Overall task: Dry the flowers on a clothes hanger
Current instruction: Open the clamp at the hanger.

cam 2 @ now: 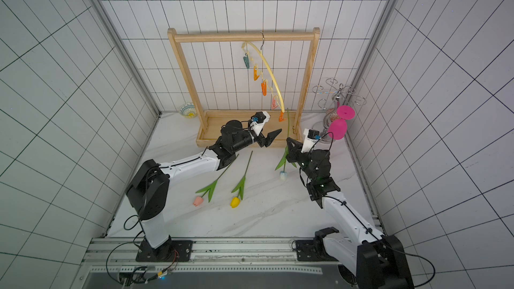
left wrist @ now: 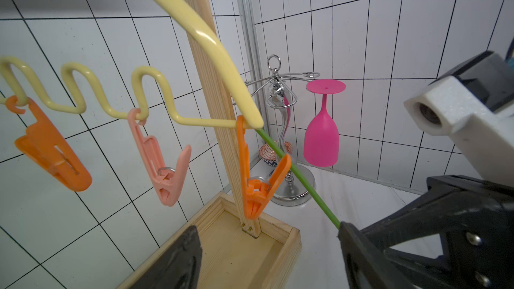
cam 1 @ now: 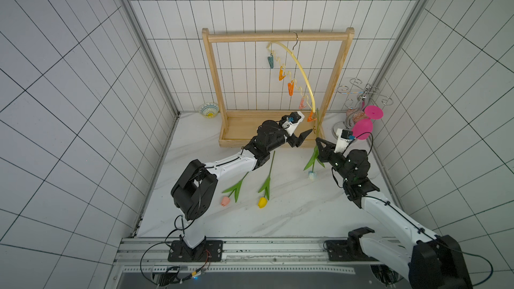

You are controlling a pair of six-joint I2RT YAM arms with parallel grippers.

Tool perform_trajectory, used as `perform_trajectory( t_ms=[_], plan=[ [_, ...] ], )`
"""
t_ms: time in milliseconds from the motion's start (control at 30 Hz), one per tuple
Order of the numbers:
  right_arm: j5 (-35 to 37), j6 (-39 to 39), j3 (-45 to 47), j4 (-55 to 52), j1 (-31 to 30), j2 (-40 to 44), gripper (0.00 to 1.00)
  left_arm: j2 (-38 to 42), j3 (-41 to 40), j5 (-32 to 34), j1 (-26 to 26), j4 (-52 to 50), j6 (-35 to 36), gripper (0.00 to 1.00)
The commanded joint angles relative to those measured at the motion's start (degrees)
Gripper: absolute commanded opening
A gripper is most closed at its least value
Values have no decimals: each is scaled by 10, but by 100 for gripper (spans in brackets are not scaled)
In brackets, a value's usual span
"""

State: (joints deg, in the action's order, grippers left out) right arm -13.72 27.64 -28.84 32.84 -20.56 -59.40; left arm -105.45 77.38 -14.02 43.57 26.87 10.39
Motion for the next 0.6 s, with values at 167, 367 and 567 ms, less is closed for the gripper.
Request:
perform_trajectory(
  t_ms=[167,367,567],
  plan=[
    [-40,2,-42,18,6,-18,0,-32,44,-26,5,-33,40,75],
    [-50,7,-46,17,7,-27,0,-44,64,-30,5,-33,38,70],
    [-48,6,-49,8,6,-27,0,-59,98,-39,5,-52,42,66]
  ],
)
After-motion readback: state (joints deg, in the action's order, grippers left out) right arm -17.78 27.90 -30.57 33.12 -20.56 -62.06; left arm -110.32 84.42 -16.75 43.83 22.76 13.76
